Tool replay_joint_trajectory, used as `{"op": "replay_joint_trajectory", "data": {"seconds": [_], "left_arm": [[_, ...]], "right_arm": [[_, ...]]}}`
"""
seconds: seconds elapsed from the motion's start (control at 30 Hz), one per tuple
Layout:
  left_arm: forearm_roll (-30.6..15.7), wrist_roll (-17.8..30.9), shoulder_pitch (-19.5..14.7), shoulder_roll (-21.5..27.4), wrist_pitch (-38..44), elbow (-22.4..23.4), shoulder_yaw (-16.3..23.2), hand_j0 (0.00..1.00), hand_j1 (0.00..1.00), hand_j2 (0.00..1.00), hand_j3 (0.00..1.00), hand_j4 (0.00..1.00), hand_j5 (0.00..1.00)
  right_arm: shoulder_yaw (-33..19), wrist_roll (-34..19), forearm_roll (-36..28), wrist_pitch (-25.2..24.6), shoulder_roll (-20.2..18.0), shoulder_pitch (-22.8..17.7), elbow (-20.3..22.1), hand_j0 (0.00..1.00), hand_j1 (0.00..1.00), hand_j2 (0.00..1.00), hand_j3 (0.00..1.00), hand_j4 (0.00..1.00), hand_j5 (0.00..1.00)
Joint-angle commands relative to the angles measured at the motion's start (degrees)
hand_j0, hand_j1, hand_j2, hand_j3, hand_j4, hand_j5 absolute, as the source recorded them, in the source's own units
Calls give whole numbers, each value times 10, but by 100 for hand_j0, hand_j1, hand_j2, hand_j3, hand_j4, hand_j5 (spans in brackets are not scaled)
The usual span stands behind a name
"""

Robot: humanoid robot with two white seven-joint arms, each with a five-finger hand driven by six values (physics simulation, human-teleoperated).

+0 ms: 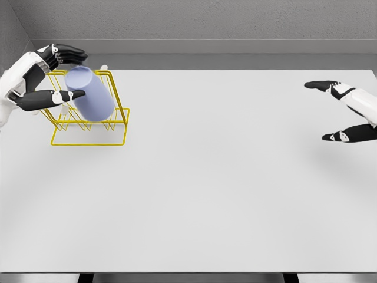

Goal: Place the cup on the cup holder with both arms

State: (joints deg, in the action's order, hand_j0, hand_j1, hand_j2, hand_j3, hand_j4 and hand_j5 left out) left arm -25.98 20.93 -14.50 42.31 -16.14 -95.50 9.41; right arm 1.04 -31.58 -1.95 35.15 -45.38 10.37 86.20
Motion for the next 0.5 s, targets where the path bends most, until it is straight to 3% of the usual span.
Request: {"op": "replay_joint_trajectory", "data": {"seconds": [0.0,0.23,0.33,0.47], "left_arm": [[-3,-1,0,0,1,-1,0,84,84,84,84,84,84],[-3,-1,3,0,1,-8,-8,90,90,90,90,90,90],[-2,-1,17,0,1,-29,-28,100,100,100,100,100,100],[-1,-1,40,0,1,-55,-59,100,100,100,100,100,100]], "right_arm": [[0,0,-5,-2,-1,0,0,100,100,100,100,100,100],[0,0,-5,-2,-1,0,0,100,100,100,100,100,100],[-1,0,-4,-2,-1,0,0,100,100,100,100,100,100],[-1,0,-4,-2,-1,0,0,100,100,100,100,100,100]]}}
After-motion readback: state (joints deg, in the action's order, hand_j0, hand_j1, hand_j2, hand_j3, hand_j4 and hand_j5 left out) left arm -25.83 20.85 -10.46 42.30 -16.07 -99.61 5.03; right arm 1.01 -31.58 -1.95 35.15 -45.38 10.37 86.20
